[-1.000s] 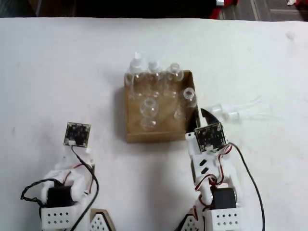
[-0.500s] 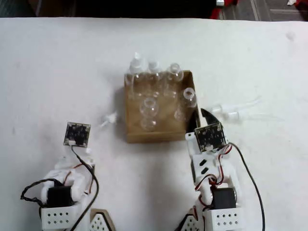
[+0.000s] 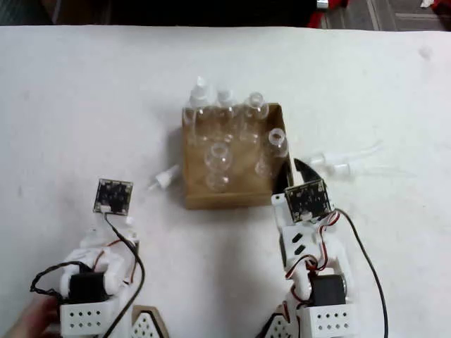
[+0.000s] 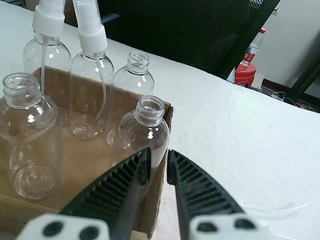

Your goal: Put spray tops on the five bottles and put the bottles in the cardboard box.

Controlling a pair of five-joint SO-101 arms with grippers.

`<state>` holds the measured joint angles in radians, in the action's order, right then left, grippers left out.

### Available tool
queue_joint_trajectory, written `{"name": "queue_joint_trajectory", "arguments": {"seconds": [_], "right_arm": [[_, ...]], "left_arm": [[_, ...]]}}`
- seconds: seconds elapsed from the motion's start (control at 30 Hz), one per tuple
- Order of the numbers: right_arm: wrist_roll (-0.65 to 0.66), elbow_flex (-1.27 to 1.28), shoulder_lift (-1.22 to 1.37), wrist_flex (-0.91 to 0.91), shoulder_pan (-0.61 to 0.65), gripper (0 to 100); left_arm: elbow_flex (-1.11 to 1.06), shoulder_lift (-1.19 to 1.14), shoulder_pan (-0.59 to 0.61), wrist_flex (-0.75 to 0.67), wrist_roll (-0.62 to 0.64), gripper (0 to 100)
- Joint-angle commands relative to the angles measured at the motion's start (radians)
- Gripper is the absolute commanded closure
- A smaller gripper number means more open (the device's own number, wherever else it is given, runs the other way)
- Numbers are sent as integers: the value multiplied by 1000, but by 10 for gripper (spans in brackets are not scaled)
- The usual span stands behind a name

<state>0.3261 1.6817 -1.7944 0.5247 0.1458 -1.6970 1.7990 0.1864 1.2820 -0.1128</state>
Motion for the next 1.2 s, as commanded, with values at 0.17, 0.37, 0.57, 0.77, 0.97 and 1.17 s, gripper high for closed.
{"name": "queue_joint_trajectory", "arguments": {"seconds": [0.17,0.37,0.57,0.77,0.97,1.17], "right_arm": [[14,8,-5,-7,2,950],[14,8,-7,-7,10,950],[14,8,-7,1,5,950],[14,8,-5,2,2,950],[14,8,-5,2,2,950],[14,8,-5,-4,2,950]], "left_arm": [[5,16,-4,6,-9,979],[5,16,-4,6,-9,979],[5,18,-8,6,-9,979],[5,18,-54,6,-5,979],[5,18,-65,6,-3,979],[5,18,-65,6,-3,979]]}}
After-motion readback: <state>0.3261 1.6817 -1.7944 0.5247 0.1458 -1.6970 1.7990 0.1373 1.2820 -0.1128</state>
